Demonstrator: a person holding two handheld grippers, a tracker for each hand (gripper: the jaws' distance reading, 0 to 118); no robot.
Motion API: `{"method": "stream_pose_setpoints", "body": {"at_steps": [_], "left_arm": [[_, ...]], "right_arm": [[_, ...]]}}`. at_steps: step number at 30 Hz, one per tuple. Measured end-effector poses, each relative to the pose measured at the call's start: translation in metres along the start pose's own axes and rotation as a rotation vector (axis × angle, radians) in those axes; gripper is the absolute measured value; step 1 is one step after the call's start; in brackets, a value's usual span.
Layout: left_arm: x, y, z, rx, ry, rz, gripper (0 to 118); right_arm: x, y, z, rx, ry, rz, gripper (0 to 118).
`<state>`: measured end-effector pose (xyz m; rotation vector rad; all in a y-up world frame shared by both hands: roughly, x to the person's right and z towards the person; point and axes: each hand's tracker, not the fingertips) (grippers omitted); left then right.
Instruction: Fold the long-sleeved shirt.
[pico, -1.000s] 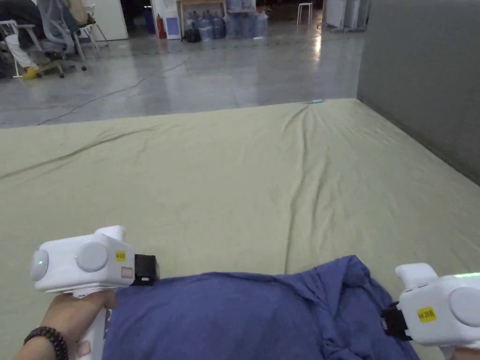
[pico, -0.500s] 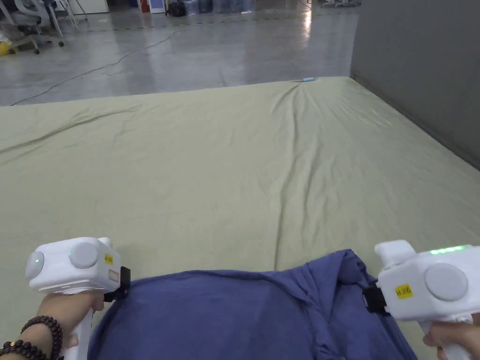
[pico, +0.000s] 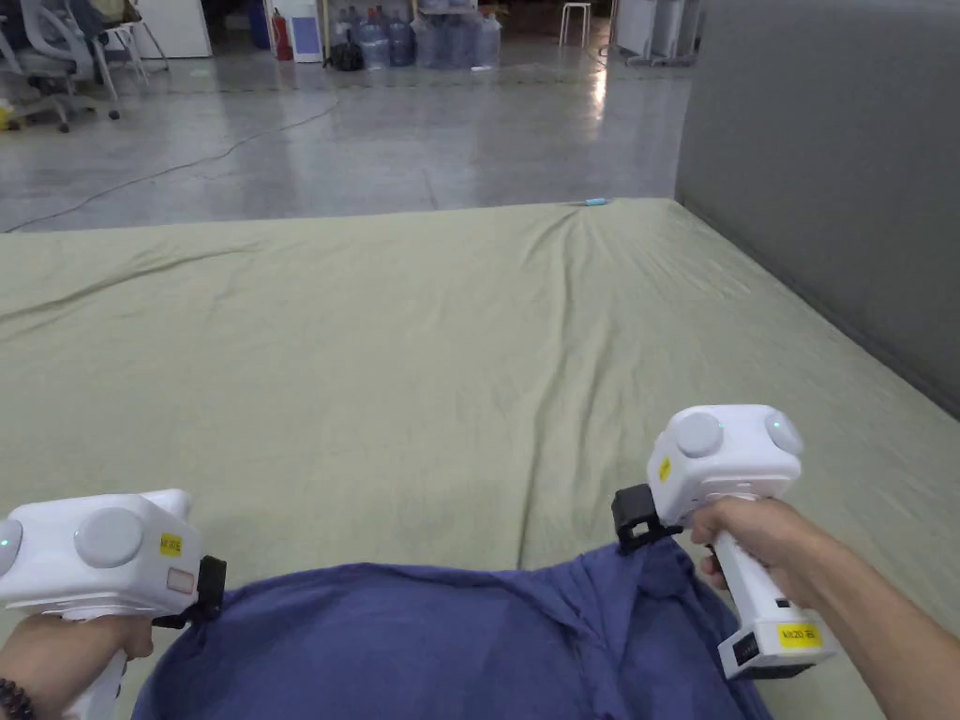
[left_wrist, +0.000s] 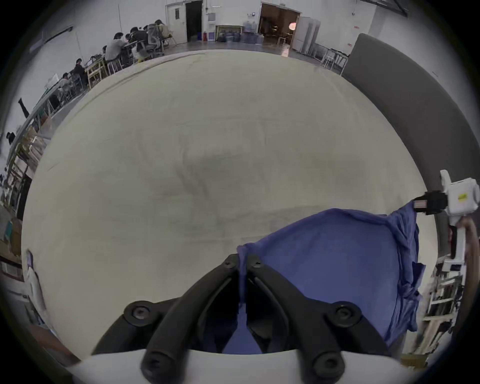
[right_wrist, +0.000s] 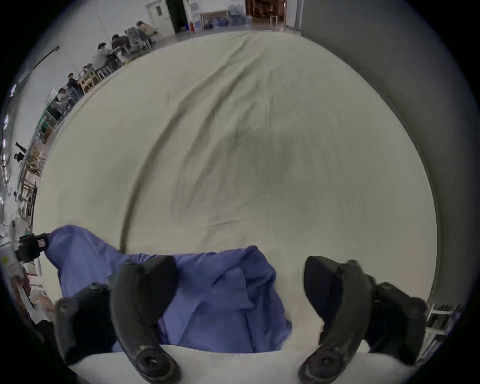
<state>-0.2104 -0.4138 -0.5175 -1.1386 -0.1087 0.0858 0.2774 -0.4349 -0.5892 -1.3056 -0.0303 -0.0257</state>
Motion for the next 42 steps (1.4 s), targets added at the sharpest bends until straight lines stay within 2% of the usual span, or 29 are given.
{"method": "stream_pose_setpoints", "body": {"at_steps": [1, 3, 4, 6, 7, 8, 10, 13, 15, 20, 24, 27, 29, 32, 38, 40, 42], "left_arm": [[0.000, -0.001, 0.001, 0.000, -0.004, 0.008, 0], [0.000, -0.002, 0.001, 0.001, -0.003, 0.012, 0], [0.001, -0.001, 0.002, 0.001, -0.001, 0.012, 0], [0.001, -0.004, 0.004, 0.000, 0.004, 0.010, 0], [0.001, -0.006, 0.006, 0.003, 0.004, 0.010, 0], [0.001, -0.007, 0.008, 0.009, 0.002, 0.009, 0], [-0.001, -0.013, 0.016, 0.021, -0.001, 0.017, 0], [-0.002, -0.027, 0.041, 0.043, -0.023, 0.022, 0], [-0.003, -0.045, 0.067, 0.087, -0.051, -0.002, 0], [-0.012, -0.111, 0.132, 0.120, -0.074, -0.021, 0], [-0.023, -0.167, 0.154, 0.090, -0.105, -0.043, 0], [-0.023, -0.207, 0.156, 0.050, -0.102, -0.067, 0], [-0.019, -0.226, 0.147, -0.013, -0.090, -0.096, 0], [-0.012, -0.246, 0.122, -0.097, -0.081, -0.130, 0], [-0.002, -0.262, 0.088, -0.160, -0.030, -0.153, 0], [-0.007, -0.262, 0.087, -0.143, -0.036, -0.139, 0], [-0.008, -0.261, 0.094, -0.094, -0.041, -0.124, 1]], "right_arm": [[-0.004, 0.001, -0.007, -0.022, -0.009, 0.004, 60], [-0.012, 0.000, -0.016, -0.051, 0.011, -0.006, 50], [-0.013, -0.003, -0.018, -0.061, 0.056, -0.029, 50], [-0.013, -0.005, -0.013, -0.041, 0.124, -0.089, 18], [-0.015, -0.007, -0.009, -0.035, 0.087, -0.065, 12], [-0.017, -0.010, -0.003, -0.014, 0.067, 0.004, 11], [-0.017, -0.020, 0.013, 0.018, 0.075, 0.050, 10], [-0.008, -0.041, 0.056, 0.126, 0.145, 0.044, 10], [-0.001, -0.062, 0.088, 0.169, 0.169, 0.075, 10], [0.020, -0.142, 0.158, 0.259, 0.203, 0.127, 10], [0.034, -0.213, 0.186, 0.274, 0.222, 0.156, 10], [0.039, -0.262, 0.185, 0.227, 0.234, 0.184, 10], [0.038, -0.286, 0.171, 0.156, 0.200, 0.260, 10], [0.038, -0.301, 0.133, 0.035, 0.147, 0.295, 10], [0.030, -0.311, 0.085, -0.036, 0.113, 0.278, 10], [0.036, -0.307, 0.088, -0.031, 0.127, 0.230, 10], [0.039, -0.307, 0.099, -0.005, 0.142, 0.213, 19]]}}
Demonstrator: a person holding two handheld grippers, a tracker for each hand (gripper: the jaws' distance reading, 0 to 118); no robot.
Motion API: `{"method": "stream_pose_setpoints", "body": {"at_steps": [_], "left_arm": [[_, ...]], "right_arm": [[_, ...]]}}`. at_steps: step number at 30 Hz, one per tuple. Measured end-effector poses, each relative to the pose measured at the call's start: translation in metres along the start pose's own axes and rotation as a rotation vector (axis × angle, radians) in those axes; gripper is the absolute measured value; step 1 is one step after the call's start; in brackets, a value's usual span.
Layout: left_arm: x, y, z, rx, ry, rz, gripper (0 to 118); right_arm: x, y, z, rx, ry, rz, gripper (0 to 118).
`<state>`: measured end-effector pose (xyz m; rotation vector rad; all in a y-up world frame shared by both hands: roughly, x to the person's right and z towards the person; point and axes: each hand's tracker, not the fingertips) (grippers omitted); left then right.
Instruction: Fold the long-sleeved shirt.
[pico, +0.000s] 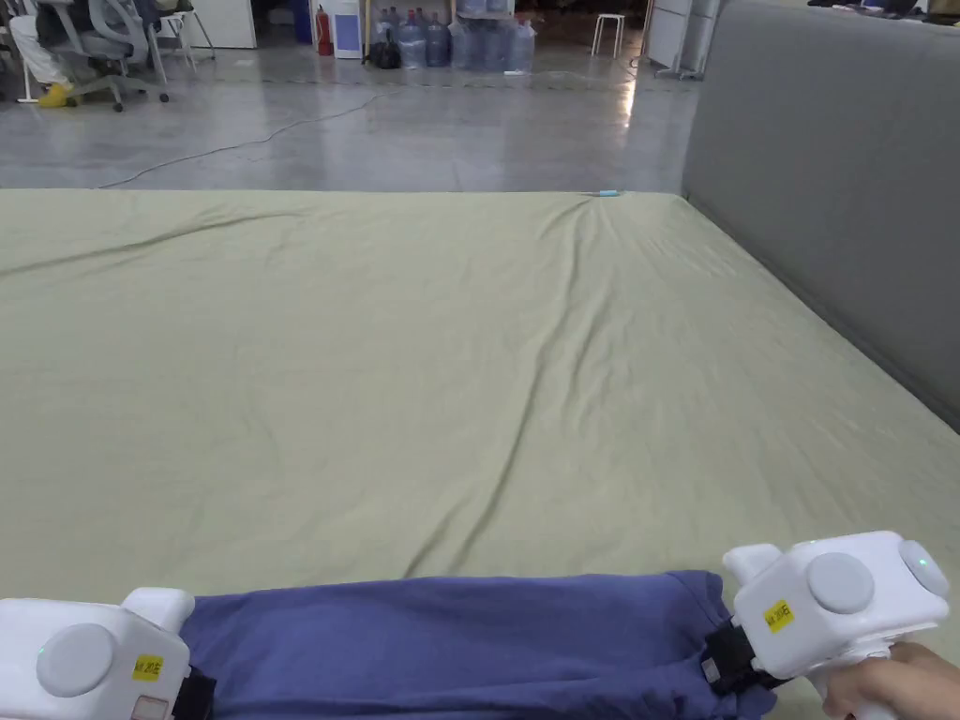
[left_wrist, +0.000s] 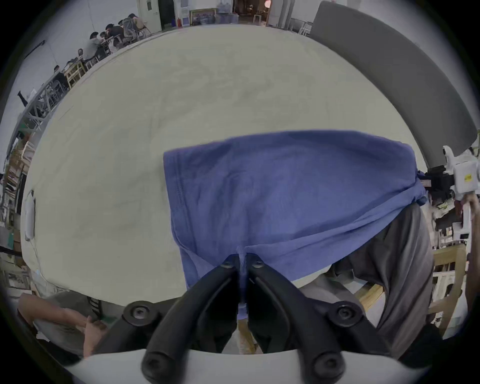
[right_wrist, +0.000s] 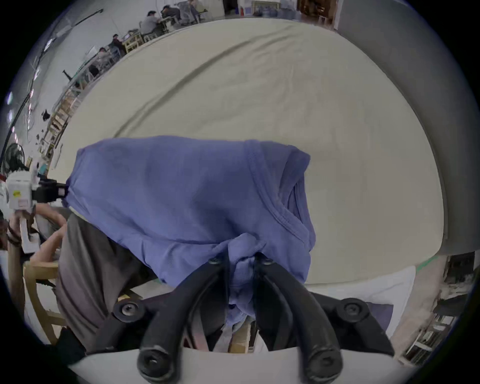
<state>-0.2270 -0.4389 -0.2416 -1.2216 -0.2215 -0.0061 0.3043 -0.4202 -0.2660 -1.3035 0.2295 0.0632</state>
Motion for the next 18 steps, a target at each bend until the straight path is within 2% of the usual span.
{"method": "stream_pose_setpoints", "body": {"at_steps": [1, 3, 4, 7, 8, 9, 10, 11, 12, 13, 15, 18], "left_arm": [[-0.001, 0.000, 0.008, 0.046, -0.008, 0.014, 22], [-0.005, 0.002, 0.025, 0.094, -0.027, 0.054, 88], [-0.007, 0.004, 0.034, 0.117, -0.041, 0.083, 110], [-0.009, 0.015, 0.063, 0.213, -0.092, 0.145, 112], [-0.009, 0.020, 0.070, 0.226, -0.084, 0.160, 111], [-0.007, 0.025, 0.077, 0.235, -0.064, 0.161, 110], [0.003, 0.025, 0.088, 0.263, -0.046, 0.152, 95], [0.006, 0.027, 0.094, 0.305, -0.013, 0.133, 63], [0.012, 0.029, 0.097, 0.346, 0.028, 0.095, 22], [0.016, 0.032, 0.100, 0.362, 0.072, 0.058, 0], [0.022, 0.031, 0.098, 0.367, 0.150, 0.044, 0], [0.023, 0.029, 0.098, 0.350, 0.139, 0.022, 0]], "right_arm": [[0.002, -0.002, 0.011, 0.014, -0.008, -0.006, 43], [0.002, -0.004, 0.031, 0.067, -0.038, 0.021, 96], [0.001, -0.005, 0.043, 0.114, -0.031, 0.041, 109], [-0.006, 0.003, 0.079, 0.229, -0.052, 0.036, 108], [-0.010, 0.007, 0.088, 0.265, -0.066, 0.026, 105], [-0.017, 0.011, 0.098, 0.303, -0.083, 0.019, 96], [-0.023, 0.015, 0.105, 0.333, -0.090, 0.022, 61], [-0.030, 0.018, 0.110, 0.362, -0.102, 0.027, 17], [-0.037, 0.021, 0.113, 0.392, -0.114, 0.035, 0], [-0.044, 0.025, 0.112, 0.406, -0.121, 0.034, 0], [-0.050, 0.027, 0.109, 0.430, -0.110, 0.014, 0], [-0.055, 0.035, 0.105, 0.418, -0.083, -0.001, 0]]}}
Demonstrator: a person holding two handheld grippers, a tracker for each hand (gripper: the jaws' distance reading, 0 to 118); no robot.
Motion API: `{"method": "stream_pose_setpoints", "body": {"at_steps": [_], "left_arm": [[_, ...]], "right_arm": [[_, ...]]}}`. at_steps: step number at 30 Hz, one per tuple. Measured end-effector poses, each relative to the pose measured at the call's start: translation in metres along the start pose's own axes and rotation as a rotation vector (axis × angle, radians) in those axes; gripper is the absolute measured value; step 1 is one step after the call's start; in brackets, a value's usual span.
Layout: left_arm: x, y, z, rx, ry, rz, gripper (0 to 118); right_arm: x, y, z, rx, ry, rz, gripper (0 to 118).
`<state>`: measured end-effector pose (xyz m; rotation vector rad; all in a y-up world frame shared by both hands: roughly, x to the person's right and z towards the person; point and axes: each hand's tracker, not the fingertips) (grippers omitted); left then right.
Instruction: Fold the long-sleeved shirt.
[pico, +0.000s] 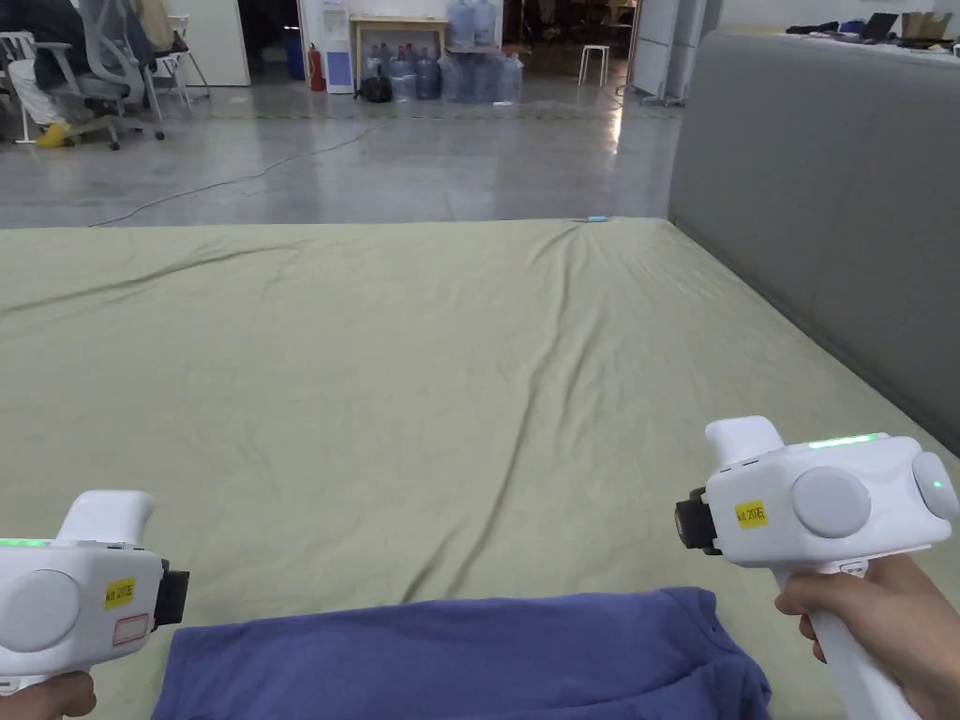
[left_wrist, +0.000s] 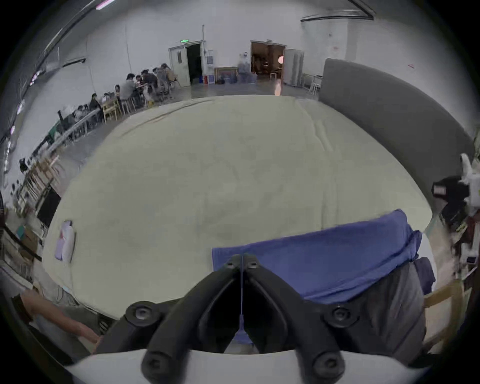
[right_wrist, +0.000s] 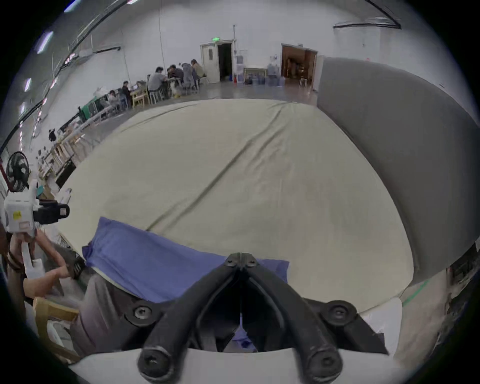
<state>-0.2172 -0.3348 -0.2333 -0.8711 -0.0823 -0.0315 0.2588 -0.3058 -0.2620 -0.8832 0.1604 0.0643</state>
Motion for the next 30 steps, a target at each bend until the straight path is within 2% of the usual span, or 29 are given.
{"method": "stream_pose_setpoints", "body": {"at_steps": [3, 5, 6, 8, 9, 12, 14, 19, 21, 23, 27, 30], "left_arm": [[-0.010, -0.001, 0.005, 0.001, -0.046, 0.024, 0], [-0.027, -0.004, 0.001, 0.018, -0.095, 0.116, 0], [-0.037, -0.006, -0.002, 0.023, -0.120, 0.162, 8], [-0.061, -0.013, -0.018, -0.015, -0.193, 0.255, 92], [-0.074, -0.020, -0.028, -0.055, -0.243, 0.319, 114], [-0.110, -0.046, -0.053, -0.075, -0.467, 0.532, 118], [-0.123, -0.065, -0.075, -0.124, -0.566, 0.603, 118], [-0.126, -0.101, -0.132, -0.251, -0.730, 0.644, 117], [-0.112, -0.107, -0.149, -0.317, -0.745, 0.632, 118], [-0.104, -0.100, -0.145, -0.213, -0.812, 0.605, 118], [-0.077, -0.094, -0.164, -0.218, -0.911, 0.620, 118], [-0.064, -0.085, -0.166, -0.201, -0.912, 0.598, 118]], "right_arm": [[-0.004, 0.005, -0.001, 0.010, -0.005, -0.006, 0], [-0.008, 0.008, 0.002, 0.012, 0.006, -0.012, 0], [-0.011, 0.008, 0.003, 0.011, 0.015, -0.009, 0], [-0.014, 0.008, 0.004, 0.013, 0.033, -0.005, 0], [-0.017, 0.008, 0.005, 0.014, 0.043, -0.003, 0], [-0.025, 0.005, 0.004, 0.005, 0.081, 0.001, 0], [-0.030, 0.004, 0.004, -0.005, 0.103, 0.000, 0], [-0.044, 0.004, -0.001, -0.005, 0.117, -0.006, 0], [-0.048, 0.004, -0.002, -0.008, 0.123, -0.009, 0], [-0.050, 0.006, -0.003, -0.010, 0.127, -0.010, 0], [-0.055, 0.009, -0.006, -0.012, 0.128, -0.012, 0], [-0.056, 0.008, -0.006, -0.012, 0.126, -0.021, 0]]}}
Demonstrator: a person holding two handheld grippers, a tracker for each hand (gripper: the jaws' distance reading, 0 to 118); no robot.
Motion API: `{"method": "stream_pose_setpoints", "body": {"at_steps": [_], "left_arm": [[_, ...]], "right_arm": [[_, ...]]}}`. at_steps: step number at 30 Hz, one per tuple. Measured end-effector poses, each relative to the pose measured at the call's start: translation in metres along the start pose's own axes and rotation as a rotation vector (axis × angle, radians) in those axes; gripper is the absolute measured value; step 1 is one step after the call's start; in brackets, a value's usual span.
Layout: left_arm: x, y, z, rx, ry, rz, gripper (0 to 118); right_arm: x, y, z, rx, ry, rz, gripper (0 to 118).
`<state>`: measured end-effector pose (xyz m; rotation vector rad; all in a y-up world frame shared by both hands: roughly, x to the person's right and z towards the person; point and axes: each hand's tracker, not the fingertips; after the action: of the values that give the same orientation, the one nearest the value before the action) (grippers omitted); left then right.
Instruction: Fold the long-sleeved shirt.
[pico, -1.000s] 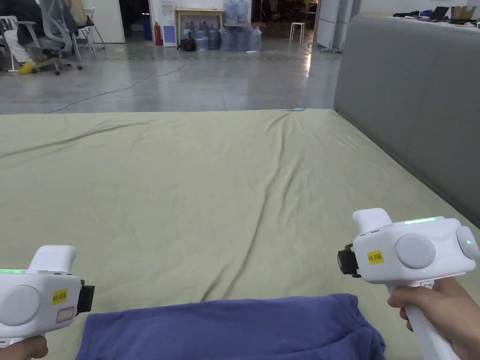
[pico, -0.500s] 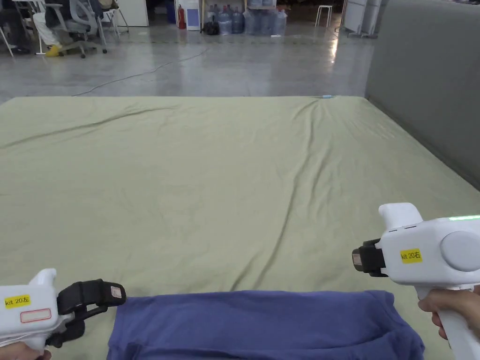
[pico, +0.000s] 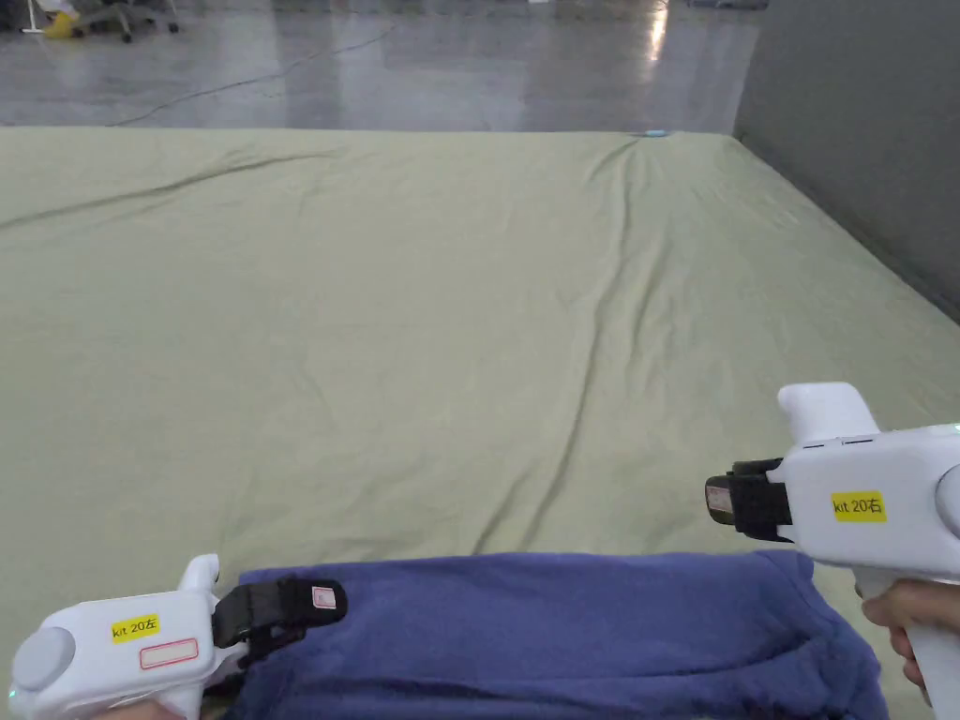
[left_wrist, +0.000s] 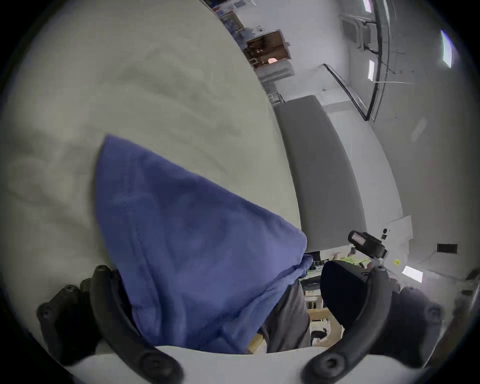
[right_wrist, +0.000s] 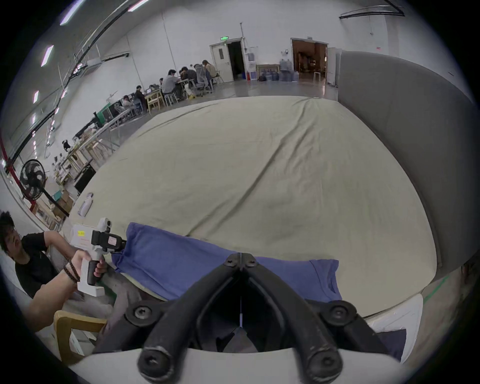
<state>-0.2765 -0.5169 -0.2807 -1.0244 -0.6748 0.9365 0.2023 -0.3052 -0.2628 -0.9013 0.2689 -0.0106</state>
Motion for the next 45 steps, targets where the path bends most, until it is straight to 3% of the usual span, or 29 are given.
{"method": "stream_pose_setpoints", "body": {"at_steps": [4, 5, 6, 7, 8, 9, 10, 15, 17, 20, 27, 30, 35, 40, 45], "left_arm": [[-0.003, 0.012, 0.001, -0.003, 0.061, -0.049, 115], [0.002, 0.012, 0.003, 0.000, 0.122, -0.099, 104], [0.012, 0.005, 0.007, 0.013, 0.225, -0.152, 77], [0.014, 0.006, 0.009, 0.029, 0.330, -0.167, 15], [0.010, 0.006, 0.010, 0.022, 0.367, -0.156, 1], [0.008, 0.007, 0.012, 0.025, 0.274, -0.112, 1], [-0.015, 0.013, 0.015, 0.037, 0.272, -0.120, 1], [0.000, 0.019, 0.038, 0.154, 0.413, -0.261, 1], [-0.006, 0.032, 0.064, 0.181, 0.347, -0.190, 1], [0.007, 0.038, 0.101, 0.230, 0.436, -0.258, 1], [0.011, 0.039, 0.171, 0.319, 0.541, -0.238, 1], [0.009, 0.041, 0.183, 0.282, 0.495, -0.174, 1], [0.063, 0.027, 0.145, 0.223, 0.306, -0.217, 1], [0.161, 0.017, 0.056, 0.104, 0.055, -0.336, 1], [0.213, 0.011, -0.061, -0.090, 0.042, -0.431, 1]], "right_arm": [[-0.001, -0.003, -0.002, -0.002, -0.003, -0.012, 0], [-0.001, -0.004, -0.003, -0.002, -0.003, -0.016, 0], [-0.001, -0.005, -0.003, -0.002, -0.002, -0.020, 0], [-0.001, -0.006, -0.004, -0.003, -0.002, -0.024, 0], [-0.001, -0.007, -0.004, -0.003, 0.000, -0.026, 0], [-0.002, -0.008, -0.003, -0.005, 0.002, -0.027, 0], [-0.003, -0.008, -0.002, -0.006, 0.003, -0.027, 0], [-0.004, -0.009, 0.005, -0.003, -0.007, -0.022, 0], [-0.005, -0.008, 0.007, 0.001, -0.013, -0.014, 0], [-0.004, -0.005, 0.008, 0.004, -0.017, -0.011, 0], [-0.001, 0.000, 0.002, 0.012, 0.003, -0.018, 0], [-0.003, 0.000, 0.001, 0.012, 0.011, -0.011, 0], [-0.002, -0.001, 0.002, 0.013, 0.027, -0.013, 0], [0.006, -0.003, 0.011, 0.018, 0.019, -0.006, 0], [0.027, -0.007, 0.025, 0.033, 0.006, -0.016, 0]]}}
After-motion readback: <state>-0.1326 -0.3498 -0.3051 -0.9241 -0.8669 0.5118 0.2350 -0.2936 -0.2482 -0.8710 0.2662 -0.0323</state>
